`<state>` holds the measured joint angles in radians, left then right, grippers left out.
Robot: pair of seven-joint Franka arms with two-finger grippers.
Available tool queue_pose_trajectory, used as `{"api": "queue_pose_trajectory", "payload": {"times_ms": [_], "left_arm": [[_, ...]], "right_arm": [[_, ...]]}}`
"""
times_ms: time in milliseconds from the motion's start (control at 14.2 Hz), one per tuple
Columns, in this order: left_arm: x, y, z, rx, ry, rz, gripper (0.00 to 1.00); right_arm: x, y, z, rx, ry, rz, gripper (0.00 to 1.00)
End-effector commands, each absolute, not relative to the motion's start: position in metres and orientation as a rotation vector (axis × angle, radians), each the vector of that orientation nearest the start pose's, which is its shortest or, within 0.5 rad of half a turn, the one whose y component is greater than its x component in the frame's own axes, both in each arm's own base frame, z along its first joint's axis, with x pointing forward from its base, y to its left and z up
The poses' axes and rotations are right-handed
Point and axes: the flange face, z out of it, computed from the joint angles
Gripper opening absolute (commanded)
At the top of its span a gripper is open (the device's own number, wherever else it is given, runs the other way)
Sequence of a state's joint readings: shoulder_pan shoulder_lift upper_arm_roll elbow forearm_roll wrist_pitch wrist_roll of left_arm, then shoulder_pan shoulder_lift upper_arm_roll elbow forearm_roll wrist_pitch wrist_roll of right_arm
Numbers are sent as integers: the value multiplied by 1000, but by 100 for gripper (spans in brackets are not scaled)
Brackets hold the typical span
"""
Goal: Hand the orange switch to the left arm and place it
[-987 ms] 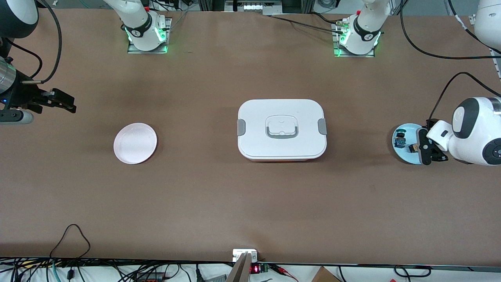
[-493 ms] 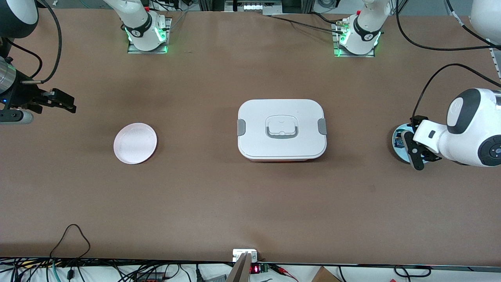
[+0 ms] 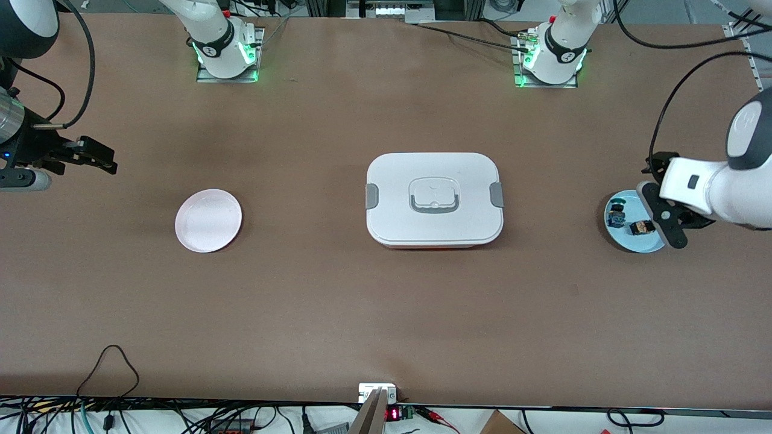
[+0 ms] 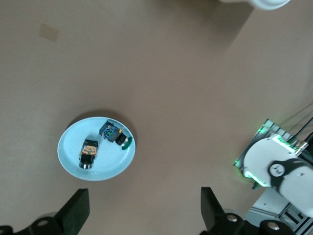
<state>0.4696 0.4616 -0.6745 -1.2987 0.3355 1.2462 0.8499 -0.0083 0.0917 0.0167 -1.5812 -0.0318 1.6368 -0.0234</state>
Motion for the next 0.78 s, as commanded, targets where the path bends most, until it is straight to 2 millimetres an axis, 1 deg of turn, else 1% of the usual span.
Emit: {"api": "queue_pose_trajectory", "payload": {"times_ms": [0, 70, 141, 211, 282, 352, 423, 493, 564, 634, 705], "left_arm": [[613, -30, 540, -2817, 1420, 656, 100], [609, -46, 557, -2807, 1388, 617, 100], [606, -60, 563, -2784, 1395, 603, 100], [605, -62, 569, -2788, 1386, 582, 100], [607, -56, 589, -2797, 1337, 504, 100], [610, -59, 595, -2800, 1288, 447, 100], [607, -62, 606, -2839, 1197, 385, 100], [602, -61, 609, -2929, 1038, 363, 100], [596, -61, 603, -3013, 854, 388, 100], [595, -56, 600, -3088, 647, 405, 100], [596, -57, 601, -3109, 538, 374, 100]], "right_arm": [[577, -1, 582, -3171, -77, 50, 100], [573, 0, 581, -3171, -79, 54, 100], [571, -1, 580, -3171, -75, 59, 100], [570, -1, 581, -3171, -74, 59, 100], [569, -1, 581, -3171, -74, 62, 100], [568, 0, 582, -3169, -72, 62, 100], [567, 1, 583, -3166, -57, 59, 100], [567, 0, 582, -3161, -49, 61, 100], [567, 0, 581, -3159, -46, 68, 100], [566, 1, 582, -3158, -43, 68, 100], [565, 1, 581, -3155, -43, 75, 100]]}}
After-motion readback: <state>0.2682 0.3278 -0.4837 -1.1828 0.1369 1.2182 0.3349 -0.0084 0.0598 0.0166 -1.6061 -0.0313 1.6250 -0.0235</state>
